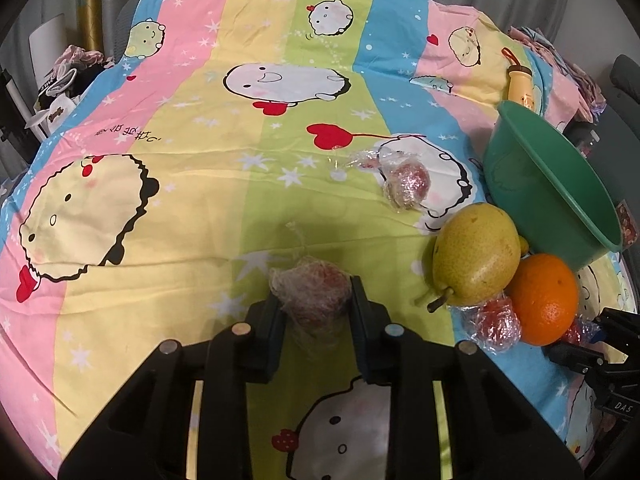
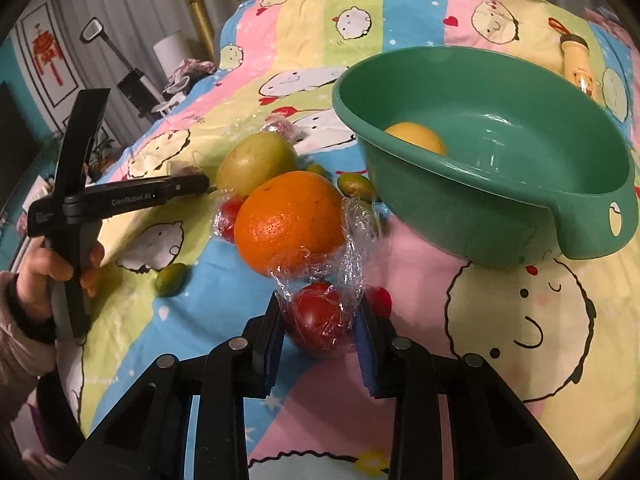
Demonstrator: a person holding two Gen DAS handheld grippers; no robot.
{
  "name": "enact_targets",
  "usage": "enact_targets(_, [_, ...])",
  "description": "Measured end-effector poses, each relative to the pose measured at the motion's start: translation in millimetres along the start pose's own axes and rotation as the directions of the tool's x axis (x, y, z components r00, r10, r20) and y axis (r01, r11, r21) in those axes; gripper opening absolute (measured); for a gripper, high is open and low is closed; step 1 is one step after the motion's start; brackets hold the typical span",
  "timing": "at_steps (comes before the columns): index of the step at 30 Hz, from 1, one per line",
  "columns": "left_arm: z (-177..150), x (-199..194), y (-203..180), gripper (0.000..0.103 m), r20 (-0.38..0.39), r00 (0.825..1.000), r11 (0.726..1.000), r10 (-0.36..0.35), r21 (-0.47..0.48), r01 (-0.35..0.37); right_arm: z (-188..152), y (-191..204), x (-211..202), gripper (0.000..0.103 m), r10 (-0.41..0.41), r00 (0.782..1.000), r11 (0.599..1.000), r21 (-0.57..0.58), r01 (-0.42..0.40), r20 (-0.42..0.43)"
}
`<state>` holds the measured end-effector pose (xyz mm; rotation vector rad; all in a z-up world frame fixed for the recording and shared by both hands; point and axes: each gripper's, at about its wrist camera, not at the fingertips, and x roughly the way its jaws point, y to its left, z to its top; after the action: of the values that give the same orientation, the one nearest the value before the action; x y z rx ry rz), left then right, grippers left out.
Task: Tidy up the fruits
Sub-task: 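Grasp the plastic-wrapped red tomato with the right gripper, then carry both wrapped fruits over the green bowl with both grippers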
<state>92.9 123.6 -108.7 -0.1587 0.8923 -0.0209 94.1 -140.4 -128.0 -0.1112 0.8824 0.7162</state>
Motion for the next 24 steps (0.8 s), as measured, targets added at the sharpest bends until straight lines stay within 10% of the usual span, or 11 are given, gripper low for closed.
enact_targets(24, [-8.2, -72.8, -15.7, 0.028, 0.098, 0.992, 0.997, -0.082, -0.01, 0.083, 0.0, 16.1, -50.3, 0.034, 0.106, 0.988, 0.994, 0.014, -0.108, 0.114])
